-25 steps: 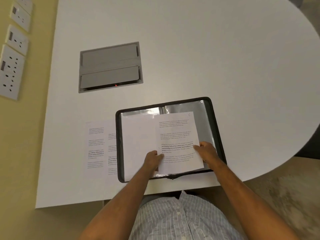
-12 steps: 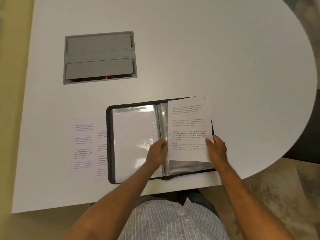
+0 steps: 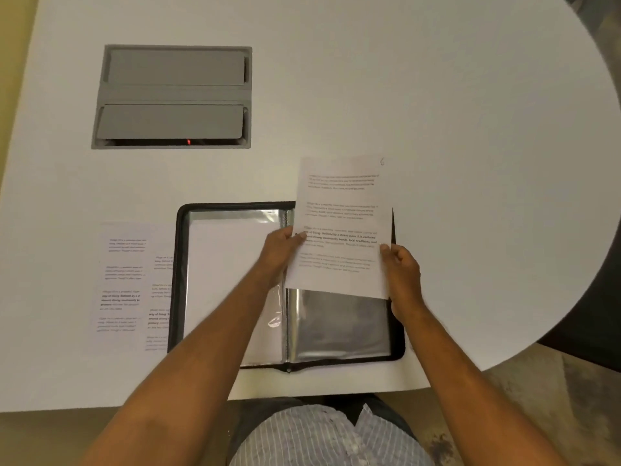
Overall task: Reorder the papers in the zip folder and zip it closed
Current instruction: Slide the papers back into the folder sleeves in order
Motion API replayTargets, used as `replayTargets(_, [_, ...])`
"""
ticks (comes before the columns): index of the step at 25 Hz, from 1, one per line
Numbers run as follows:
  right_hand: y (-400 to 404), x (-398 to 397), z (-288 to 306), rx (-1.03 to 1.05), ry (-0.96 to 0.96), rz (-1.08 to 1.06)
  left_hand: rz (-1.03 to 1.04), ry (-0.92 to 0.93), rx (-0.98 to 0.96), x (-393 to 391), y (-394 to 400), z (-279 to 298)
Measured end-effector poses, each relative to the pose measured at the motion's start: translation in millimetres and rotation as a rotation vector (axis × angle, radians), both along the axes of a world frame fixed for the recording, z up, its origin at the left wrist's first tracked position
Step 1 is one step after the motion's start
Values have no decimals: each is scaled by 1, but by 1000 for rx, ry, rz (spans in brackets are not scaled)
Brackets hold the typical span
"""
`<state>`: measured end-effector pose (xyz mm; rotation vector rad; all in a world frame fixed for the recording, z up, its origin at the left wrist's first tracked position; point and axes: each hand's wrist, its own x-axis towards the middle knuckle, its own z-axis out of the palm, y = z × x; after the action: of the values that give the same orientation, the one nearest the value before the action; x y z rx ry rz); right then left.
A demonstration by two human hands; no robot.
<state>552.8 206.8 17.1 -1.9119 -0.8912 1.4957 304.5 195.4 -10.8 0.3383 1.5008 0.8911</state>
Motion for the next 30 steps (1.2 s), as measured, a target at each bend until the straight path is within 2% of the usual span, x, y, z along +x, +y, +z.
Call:
replayTargets(2, [2, -6, -13, 76, -125, 70, 87, 88, 19, -11, 14, -7])
replayTargets(6, [-5, -9, -57, 348, -610, 630, 278, 160, 54, -36, 36, -15])
replayTargets(8, [5, -11, -70, 337, -803, 840, 331, 165, 78, -48, 45, -16])
replayTargets(12, [17, -17, -82, 236, -983, 944, 415, 175, 110, -62, 59, -20])
replayTargets(16, [11, -18, -84, 375, -1082, 923, 449, 128, 108, -63, 69, -19])
replayTargets(18, [8, -16, -82, 487, -1057, 926, 469, 84, 98, -60, 73, -16])
replayTargets(21, [9, -20, -78, 619, -858, 859, 486, 42, 100, -57, 79, -12])
replayTargets(23, [14, -24, -72, 532, -682, 740, 479, 32, 101, -55, 83, -10])
replayTargets(27, [45, -24, -58, 232, -266, 468, 467, 5, 106, -51, 90, -7])
replayTargets(30, [77, -21, -39, 49, -78, 292, 471, -24, 94, -49, 96, -6])
